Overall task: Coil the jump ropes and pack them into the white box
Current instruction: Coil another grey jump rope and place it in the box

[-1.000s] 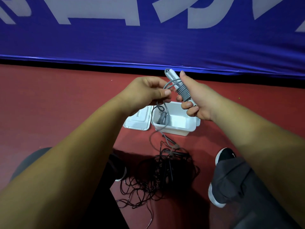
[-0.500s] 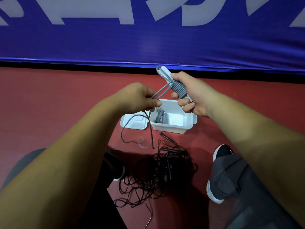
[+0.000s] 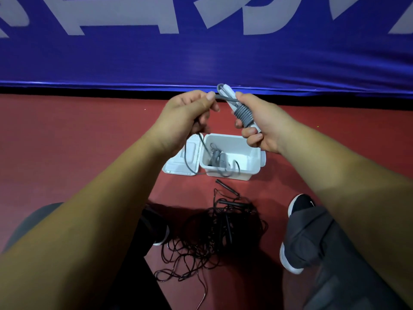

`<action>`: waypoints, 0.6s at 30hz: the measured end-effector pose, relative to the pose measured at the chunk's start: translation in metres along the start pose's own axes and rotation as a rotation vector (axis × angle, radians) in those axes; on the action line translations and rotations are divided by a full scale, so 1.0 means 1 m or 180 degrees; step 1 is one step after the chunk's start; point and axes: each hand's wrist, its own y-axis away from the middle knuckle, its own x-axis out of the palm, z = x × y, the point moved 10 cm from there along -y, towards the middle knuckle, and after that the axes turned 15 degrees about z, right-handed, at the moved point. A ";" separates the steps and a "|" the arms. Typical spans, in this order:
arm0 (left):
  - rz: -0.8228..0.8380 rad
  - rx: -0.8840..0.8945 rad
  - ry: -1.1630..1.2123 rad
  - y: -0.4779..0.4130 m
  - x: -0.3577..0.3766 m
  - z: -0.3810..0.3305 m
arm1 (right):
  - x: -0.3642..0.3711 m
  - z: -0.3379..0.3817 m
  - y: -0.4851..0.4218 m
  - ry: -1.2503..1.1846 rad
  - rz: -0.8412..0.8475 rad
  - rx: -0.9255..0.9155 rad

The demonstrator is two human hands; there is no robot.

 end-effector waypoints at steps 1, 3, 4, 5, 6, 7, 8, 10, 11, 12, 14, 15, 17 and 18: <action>-0.0040 0.0040 -0.0137 0.001 -0.002 -0.004 | 0.000 0.003 0.000 -0.0030 0.0010 -0.0044; 0.0018 -0.0014 -0.0674 0.002 -0.003 -0.009 | -0.003 0.007 0.001 -0.0131 -0.0026 -0.0114; 0.0130 -0.0076 -0.1034 0.002 -0.001 -0.010 | -0.005 0.008 0.002 -0.0199 -0.0056 -0.0131; 0.0277 -0.0162 -0.1372 0.002 0.003 -0.008 | -0.008 0.008 0.002 -0.0267 -0.0072 -0.0143; 0.0421 -0.0282 -0.1650 0.002 0.006 -0.004 | -0.009 0.009 0.003 -0.0317 -0.0062 -0.0152; 0.0550 -0.0419 -0.1859 0.002 0.008 0.003 | -0.009 0.010 0.004 -0.0340 -0.0033 -0.0160; 0.0657 -0.0544 -0.2045 0.003 0.008 0.009 | -0.009 0.011 0.005 -0.0335 0.0006 -0.0167; 0.0772 -0.0733 -0.2435 0.002 0.005 0.019 | -0.005 0.012 0.007 -0.0271 0.0099 -0.0183; 0.0773 -0.0807 -0.2594 0.002 0.001 0.023 | -0.002 0.012 0.007 -0.0231 0.0153 -0.0190; 0.0765 -0.0880 -0.2690 0.002 -0.003 0.026 | 0.001 0.012 0.008 -0.0198 0.0215 -0.0195; 0.0737 -0.0965 -0.2705 0.001 -0.006 0.029 | 0.008 0.011 0.009 -0.0161 0.0337 -0.0191; 0.0687 -0.0972 -0.2652 0.001 -0.008 0.031 | 0.011 0.011 0.010 -0.0148 0.0398 -0.0180; 0.0552 -0.1008 -0.2562 0.000 -0.012 0.034 | 0.019 0.010 0.012 -0.0095 0.0545 -0.0133; 0.0510 -0.1045 -0.2556 -0.001 -0.014 0.037 | 0.022 0.009 0.013 -0.0057 0.0626 -0.0098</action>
